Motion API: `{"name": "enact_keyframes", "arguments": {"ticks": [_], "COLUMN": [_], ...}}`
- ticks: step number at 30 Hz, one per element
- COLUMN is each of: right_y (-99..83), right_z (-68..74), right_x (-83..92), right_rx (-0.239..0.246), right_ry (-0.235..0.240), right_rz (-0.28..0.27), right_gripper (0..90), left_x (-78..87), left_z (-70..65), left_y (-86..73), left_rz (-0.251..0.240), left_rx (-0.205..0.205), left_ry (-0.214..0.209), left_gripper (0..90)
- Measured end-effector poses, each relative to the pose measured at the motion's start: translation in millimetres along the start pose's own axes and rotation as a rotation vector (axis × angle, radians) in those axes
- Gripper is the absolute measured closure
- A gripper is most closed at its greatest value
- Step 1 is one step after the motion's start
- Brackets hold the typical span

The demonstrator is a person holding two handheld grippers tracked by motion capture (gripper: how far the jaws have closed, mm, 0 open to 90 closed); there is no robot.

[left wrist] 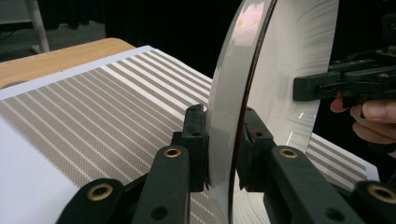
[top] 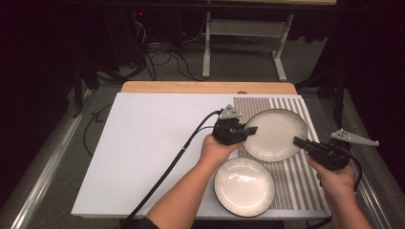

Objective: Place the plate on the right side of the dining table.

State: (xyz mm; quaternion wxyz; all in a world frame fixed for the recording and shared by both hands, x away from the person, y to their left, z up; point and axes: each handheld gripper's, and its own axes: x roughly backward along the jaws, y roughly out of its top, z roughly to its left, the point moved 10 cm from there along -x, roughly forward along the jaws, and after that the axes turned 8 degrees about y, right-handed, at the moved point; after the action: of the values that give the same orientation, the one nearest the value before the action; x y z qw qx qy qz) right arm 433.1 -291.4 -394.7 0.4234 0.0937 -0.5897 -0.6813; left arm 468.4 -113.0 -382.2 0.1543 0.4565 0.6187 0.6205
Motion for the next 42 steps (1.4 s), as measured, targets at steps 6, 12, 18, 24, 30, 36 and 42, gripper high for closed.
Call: {"name": "enact_keyframes", "arguments": {"ticks": [6,12,18,24,30,36,42], "right_y": [-5.2,-15.8,-27.8,-37.5,-42.9,-48.4,-49.3], "right_z": [-17.5,-30.0,-36.6,-35.3,-36.4,-39.1,-40.4], "right_x": [8.5,10.9,8.6,5.6,6.3,4.0,2.5], "right_rx": [-0.020,-0.041,-0.064,-0.070,-0.084,-0.075,-0.085], "right_ry": [-0.034,-0.059,-0.072,-0.069,-0.067,-0.084,-0.085], "right_rz": [-0.003,0.011,0.031,0.054,0.060,0.086,0.085], "right_gripper": [84.8,85.0,85.0,85.0,85.3,85.3,85.4], "left_x": [-23.6,-40.9,-49.2,-49.9,-52.7,-57.5,-58.3], "left_z": [-3.4,-3.4,-2.2,-1.2,-2.8,-0.3,2.3], "left_y": [-1.3,-11.8,-22.1,-28.7,-34.6,-42.1,-41.6], "left_rz": [0.023,0.064,0.110,0.150,0.179,0.218,0.227], "left_rx": [-0.005,0.005,0.021,0.016,0.029,0.020,0.014], "left_ry": [-0.016,-0.023,-0.024,-0.018,-0.022,-0.008,0.023], "left_gripper": [74.9,73.7,72.8,72.2,71.7,70.4,69.6]}}
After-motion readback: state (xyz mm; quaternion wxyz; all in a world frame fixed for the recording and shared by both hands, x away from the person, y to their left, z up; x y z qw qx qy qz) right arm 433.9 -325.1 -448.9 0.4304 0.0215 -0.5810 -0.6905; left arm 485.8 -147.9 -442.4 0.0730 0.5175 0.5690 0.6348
